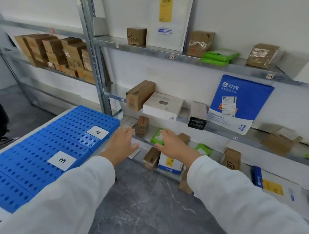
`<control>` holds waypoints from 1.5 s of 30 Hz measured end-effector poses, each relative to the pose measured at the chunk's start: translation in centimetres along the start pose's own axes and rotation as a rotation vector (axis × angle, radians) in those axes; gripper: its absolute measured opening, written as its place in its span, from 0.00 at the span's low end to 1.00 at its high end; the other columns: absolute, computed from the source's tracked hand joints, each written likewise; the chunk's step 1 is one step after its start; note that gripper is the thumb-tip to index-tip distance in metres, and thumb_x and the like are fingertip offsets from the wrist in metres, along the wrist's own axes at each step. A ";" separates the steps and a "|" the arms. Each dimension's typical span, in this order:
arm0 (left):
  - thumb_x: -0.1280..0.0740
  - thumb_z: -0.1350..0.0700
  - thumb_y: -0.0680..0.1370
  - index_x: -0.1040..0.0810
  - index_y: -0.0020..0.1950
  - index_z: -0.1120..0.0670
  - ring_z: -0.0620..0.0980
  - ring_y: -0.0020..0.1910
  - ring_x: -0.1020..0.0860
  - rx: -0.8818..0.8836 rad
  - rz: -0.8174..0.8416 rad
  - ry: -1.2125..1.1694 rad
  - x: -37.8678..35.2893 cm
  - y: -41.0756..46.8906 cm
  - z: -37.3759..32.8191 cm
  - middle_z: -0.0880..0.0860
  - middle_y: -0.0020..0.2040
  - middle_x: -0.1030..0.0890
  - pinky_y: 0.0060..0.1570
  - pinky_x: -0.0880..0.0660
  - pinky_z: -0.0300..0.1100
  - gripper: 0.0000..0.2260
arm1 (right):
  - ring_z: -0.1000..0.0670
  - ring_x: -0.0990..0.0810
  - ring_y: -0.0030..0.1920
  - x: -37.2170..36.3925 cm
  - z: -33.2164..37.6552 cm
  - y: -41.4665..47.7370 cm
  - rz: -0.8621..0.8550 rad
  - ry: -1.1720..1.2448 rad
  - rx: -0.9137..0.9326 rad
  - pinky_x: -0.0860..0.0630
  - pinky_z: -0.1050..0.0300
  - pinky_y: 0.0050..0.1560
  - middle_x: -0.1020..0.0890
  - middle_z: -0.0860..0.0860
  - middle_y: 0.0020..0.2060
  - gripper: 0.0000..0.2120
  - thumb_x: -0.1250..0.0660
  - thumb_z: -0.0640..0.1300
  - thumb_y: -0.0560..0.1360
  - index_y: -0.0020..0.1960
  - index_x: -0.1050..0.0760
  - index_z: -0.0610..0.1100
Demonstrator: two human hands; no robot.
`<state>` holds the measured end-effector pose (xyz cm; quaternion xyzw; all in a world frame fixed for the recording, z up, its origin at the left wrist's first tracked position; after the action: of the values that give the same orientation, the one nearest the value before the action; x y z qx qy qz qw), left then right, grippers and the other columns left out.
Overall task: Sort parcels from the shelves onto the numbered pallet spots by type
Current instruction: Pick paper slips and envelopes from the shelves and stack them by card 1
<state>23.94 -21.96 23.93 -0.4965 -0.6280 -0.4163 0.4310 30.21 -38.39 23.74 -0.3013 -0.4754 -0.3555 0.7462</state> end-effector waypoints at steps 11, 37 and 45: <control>0.37 0.46 0.79 0.37 0.74 0.58 0.53 0.72 0.37 0.077 -0.006 0.070 1.4 5.3 5.5 0.54 0.73 0.34 0.73 0.48 0.44 0.27 | 0.45 0.36 0.72 -1.3 3.5 10.1 0.063 0.031 0.109 0.36 0.53 0.70 0.37 0.44 0.73 0.31 0.38 0.52 0.79 0.76 0.43 0.40; 0.38 0.44 0.80 0.39 0.76 0.57 0.51 0.74 0.39 0.268 0.088 0.132 -0.9 28.8 22.4 0.53 0.74 0.36 0.75 0.51 0.43 0.29 | 0.42 0.33 0.68 -8.5 8.9 43.0 0.237 0.197 0.265 0.32 0.48 0.66 0.35 0.43 0.69 0.28 0.39 0.52 0.79 0.73 0.41 0.40; 0.40 0.44 0.80 0.39 0.75 0.57 0.49 0.74 0.38 0.308 0.105 0.091 -3.0 32.9 28.4 0.52 0.73 0.34 0.75 0.54 0.41 0.28 | 0.46 0.33 0.69 -11.7 10.5 49.3 0.216 0.288 0.213 0.32 0.51 0.66 0.34 0.47 0.69 0.28 0.38 0.53 0.78 0.73 0.41 0.44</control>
<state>53.02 9.51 16.15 -0.4375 -0.6373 -0.3141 0.5511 61.89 0.61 11.24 -0.2162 -0.3637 -0.2607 0.8677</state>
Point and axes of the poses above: each hand's wrist, its own y-axis towards the middle knuckle, its own x-axis out of the back of the hand, z = x × y, the point moved 7 cm from there along y, towards the middle knuckle
